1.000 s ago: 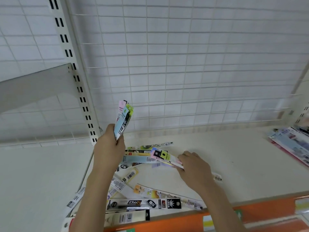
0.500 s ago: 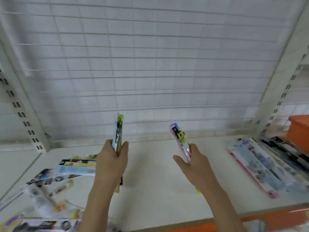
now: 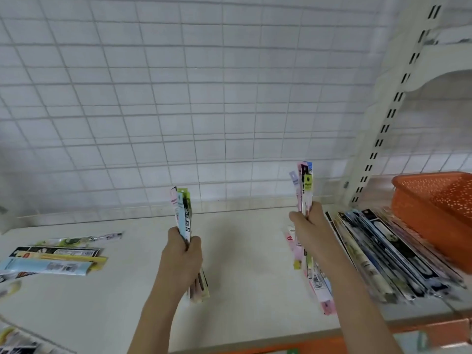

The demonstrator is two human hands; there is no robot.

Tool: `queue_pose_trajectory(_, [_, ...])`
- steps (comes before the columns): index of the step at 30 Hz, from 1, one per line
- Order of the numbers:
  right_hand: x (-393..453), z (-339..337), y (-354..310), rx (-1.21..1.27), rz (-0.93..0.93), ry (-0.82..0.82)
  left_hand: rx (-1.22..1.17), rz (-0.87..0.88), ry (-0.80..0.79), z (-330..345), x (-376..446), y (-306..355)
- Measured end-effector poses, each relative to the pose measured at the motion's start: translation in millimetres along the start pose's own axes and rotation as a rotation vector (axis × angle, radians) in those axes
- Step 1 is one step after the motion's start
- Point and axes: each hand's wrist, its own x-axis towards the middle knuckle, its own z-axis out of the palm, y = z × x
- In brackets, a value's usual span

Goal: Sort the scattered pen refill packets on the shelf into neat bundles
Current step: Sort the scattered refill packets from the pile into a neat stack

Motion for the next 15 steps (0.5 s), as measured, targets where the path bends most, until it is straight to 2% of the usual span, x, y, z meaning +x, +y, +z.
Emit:
queue_pose_trajectory(7, [-2.4,-0.9,-2.8,0.027,-0.021,0.026,0.005,-0.03,-0.001,0.2,11.4,1.4])
queue_pose_trajectory(12, [-11.6,-1.6,3.7,0.027,-0.009,-0.017,0.012,-0.067,0.014,7.1,10.9,3.0])
queue_pose_trajectory(15, [-7.4,-18.6,4.2,-0.082,-0.065,-0.006,0.026,-0.066,0.029,16.1,7.6,5.8])
